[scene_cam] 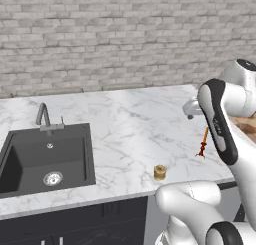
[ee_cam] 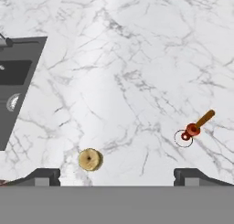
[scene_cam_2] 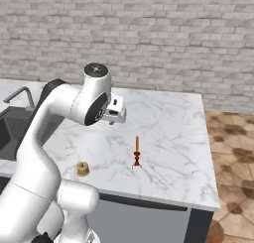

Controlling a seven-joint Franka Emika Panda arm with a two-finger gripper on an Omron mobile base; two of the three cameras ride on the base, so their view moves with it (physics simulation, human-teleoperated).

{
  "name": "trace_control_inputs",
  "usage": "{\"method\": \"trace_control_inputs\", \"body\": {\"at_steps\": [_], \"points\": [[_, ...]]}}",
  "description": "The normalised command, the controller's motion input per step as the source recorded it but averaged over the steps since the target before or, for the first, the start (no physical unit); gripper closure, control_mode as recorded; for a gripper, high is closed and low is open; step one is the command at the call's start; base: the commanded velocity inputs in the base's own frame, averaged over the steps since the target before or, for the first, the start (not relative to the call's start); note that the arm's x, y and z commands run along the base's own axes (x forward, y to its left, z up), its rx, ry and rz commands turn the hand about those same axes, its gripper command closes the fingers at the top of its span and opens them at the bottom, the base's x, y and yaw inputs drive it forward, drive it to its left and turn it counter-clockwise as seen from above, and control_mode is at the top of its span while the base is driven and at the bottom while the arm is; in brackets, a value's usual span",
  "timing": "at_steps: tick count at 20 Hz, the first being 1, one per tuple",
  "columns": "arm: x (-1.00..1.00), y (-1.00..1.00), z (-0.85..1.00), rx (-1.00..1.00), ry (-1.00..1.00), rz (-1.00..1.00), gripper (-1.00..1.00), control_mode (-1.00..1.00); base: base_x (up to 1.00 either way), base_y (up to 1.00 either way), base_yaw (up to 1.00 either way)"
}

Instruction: Pick the candle and candle from the dining table and place them in the open cabinet. Close the cabinet after placing the objects.

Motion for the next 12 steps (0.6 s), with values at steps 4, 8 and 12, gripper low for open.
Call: {"method": "trace_control_inputs", "body": {"at_steps": [4, 8, 12], "points": [[-0.39, -0.48, -0.26, 0.05, -0.09, 0.00, -1.00, -1.00, 0.00, 0.00, 0.00], [-0.39, -0.45, -0.24, 0.05, -0.09, 0.00, -1.00, -1.00, 0.00, 0.00, 0.00], [-0.37, -0.43, -0.23, 0.04, -0.08, 0.00, -1.00, -1.00, 0.00, 0.00, 0.00]]}}
